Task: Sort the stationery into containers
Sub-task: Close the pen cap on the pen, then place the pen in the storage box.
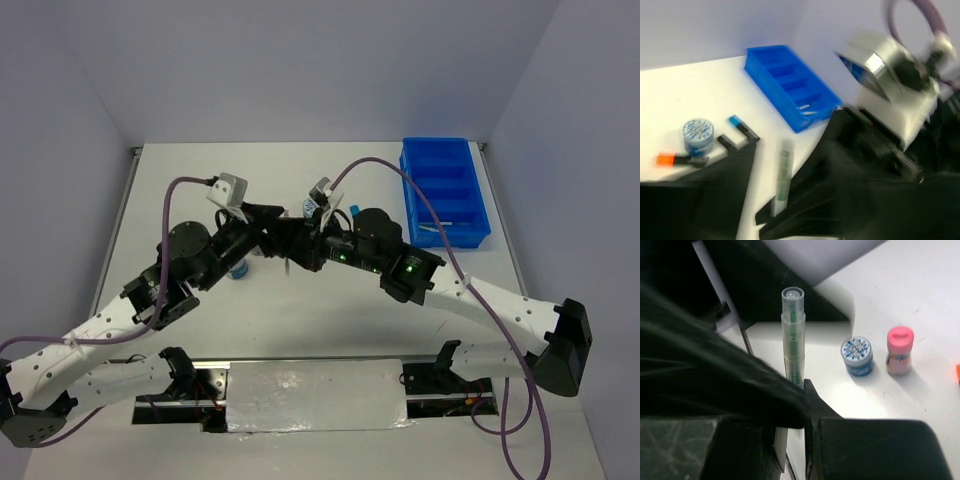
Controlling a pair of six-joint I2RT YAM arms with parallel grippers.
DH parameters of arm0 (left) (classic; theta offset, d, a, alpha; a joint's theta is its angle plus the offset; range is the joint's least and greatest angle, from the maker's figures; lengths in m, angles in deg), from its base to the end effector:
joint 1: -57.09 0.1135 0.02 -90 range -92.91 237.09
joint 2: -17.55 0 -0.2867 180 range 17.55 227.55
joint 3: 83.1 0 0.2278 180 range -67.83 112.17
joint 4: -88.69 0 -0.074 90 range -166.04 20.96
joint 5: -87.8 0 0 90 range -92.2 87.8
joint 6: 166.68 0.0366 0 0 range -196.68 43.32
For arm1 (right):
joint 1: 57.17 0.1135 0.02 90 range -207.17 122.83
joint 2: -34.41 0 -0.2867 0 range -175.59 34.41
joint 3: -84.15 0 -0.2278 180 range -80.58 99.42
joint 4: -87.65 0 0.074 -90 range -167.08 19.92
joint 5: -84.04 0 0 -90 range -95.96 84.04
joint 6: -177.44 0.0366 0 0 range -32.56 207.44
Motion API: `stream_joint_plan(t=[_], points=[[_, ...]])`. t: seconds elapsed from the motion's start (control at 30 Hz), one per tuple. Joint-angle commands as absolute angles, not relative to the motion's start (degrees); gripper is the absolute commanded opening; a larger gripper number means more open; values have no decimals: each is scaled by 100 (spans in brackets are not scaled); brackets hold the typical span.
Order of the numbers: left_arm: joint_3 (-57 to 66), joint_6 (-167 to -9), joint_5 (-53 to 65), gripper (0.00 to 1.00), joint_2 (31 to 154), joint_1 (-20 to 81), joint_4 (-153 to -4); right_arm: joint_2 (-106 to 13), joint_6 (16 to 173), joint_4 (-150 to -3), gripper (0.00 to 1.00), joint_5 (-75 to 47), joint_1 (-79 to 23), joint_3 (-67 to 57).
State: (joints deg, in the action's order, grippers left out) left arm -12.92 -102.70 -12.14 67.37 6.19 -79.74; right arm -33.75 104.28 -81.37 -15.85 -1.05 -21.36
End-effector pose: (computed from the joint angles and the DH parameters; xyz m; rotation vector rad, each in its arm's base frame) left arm 0.1041 -0.1181 0.4286 0.1730 1.4841 -0.9773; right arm 0.1338 0.2106 0.3958 -0.7268 1.6171 1.0917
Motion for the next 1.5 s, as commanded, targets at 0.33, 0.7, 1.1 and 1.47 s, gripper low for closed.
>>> stream_joint_plan(t=[0.33, 0.7, 1.1, 1.47], points=[[2058, -11553, -5211, 99, 7441, 532, -3540, -3381, 11678, -8931, 0, -1116, -1687, -3441], [-981, -10832, -4220, 99, 5826, 532, -3139, -2288, 14016, -6969, 0, 1601, -5672, -3883], [-1396, -10638, -3604, 99, 5990, 532, -3412, -4512, 14588, -6671, 0, 1865, -6420, -2442], [-1343, -10753, -3833, 99, 6080, 602, -3279, -4785, 15142, -6829, 4, 1866, -6403, -2847]])
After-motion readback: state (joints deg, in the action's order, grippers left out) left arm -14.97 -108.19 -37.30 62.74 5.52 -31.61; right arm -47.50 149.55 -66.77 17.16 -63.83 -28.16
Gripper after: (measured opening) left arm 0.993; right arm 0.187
